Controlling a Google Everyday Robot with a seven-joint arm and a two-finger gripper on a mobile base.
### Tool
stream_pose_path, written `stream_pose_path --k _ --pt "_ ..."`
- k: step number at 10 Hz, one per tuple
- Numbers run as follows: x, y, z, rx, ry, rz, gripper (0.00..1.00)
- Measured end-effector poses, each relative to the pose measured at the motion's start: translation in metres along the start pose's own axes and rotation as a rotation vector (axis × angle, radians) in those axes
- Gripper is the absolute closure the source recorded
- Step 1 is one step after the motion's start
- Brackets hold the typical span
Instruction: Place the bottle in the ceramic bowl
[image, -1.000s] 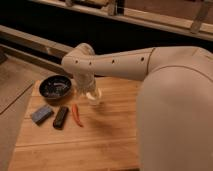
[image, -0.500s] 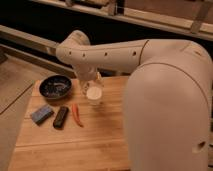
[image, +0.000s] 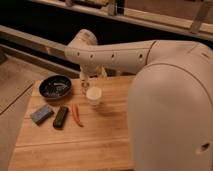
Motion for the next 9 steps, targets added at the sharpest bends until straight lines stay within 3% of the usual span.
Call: stream_pose_path --k 2,5,7,9 --pt "-0.005 0.008 0.009 -0.047 -0.016 -0.003 0.35" --pt "-0.007 0.047 0.005 -0.136 -0.042 -0.066 0.35" --pt "-0.006 0.062 0.002 -0.148 -0.052 -0.118 0.35" --pt "-0.004 0.062 0.005 -0.135 -0.046 -0.141 0.35"
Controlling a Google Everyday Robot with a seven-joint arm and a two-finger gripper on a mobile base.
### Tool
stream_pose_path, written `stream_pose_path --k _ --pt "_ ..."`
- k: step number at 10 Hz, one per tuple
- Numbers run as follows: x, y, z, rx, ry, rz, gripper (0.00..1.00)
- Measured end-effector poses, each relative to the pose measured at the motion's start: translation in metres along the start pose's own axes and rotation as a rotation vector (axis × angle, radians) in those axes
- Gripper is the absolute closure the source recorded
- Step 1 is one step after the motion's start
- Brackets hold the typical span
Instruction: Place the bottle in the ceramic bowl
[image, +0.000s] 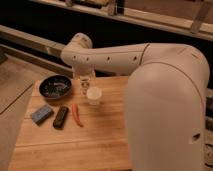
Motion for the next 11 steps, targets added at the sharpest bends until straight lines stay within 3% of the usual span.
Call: stream_pose_path --k 5,11 --pt "0.002 -0.023 0.014 0.036 0.04 -0.006 0.35" --pt "-0.023 -0.032 0.02 0.05 0.057 -0.014 0.35"
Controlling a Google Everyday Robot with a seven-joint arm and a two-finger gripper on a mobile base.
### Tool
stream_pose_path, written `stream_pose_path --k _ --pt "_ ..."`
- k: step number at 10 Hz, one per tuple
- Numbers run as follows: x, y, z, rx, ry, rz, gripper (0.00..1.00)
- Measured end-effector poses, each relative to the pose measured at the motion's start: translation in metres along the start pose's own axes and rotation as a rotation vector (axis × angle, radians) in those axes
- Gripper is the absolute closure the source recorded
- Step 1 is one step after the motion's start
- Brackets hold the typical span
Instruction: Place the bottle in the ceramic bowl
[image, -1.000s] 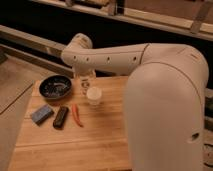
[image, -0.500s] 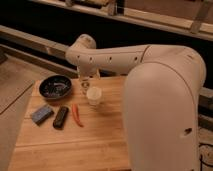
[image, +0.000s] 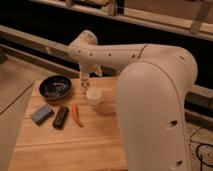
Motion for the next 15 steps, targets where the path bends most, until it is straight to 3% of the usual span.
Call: stream_pose_path --k 2,5,15 --pt "-0.007 0.02 -0.007 -0.045 -0.016 -0.001 0.35" --pt "0.003 0.054 -0.011 -0.101 -0.017 -0.033 0.35" --pt "0.016 0.024 0.01 -0.04 0.036 -0.04 0.35"
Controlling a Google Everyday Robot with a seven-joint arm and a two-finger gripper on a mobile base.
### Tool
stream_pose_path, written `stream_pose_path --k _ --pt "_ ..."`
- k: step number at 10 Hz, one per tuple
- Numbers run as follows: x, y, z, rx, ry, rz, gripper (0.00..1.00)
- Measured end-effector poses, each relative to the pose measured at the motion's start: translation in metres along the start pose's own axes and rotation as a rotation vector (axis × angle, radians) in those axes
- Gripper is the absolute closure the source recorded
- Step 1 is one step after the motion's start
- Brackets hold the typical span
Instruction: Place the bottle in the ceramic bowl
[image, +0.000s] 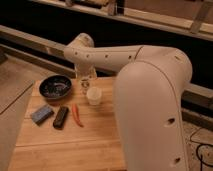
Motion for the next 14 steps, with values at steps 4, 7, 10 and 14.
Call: stream_pose_path --k 4,7,10,14 --pt "-0.011 -0.012 0.004 0.026 0.01 -0.009 0.35" --pt "-0.016 -0.007 0.007 0.022 0.017 -0.028 0.35" --pt "-0.02 0.011 0.009 0.0 0.015 -0.054 0.35" --pt "-0.021 0.011 0.014 0.002 0.024 -0.071 0.35"
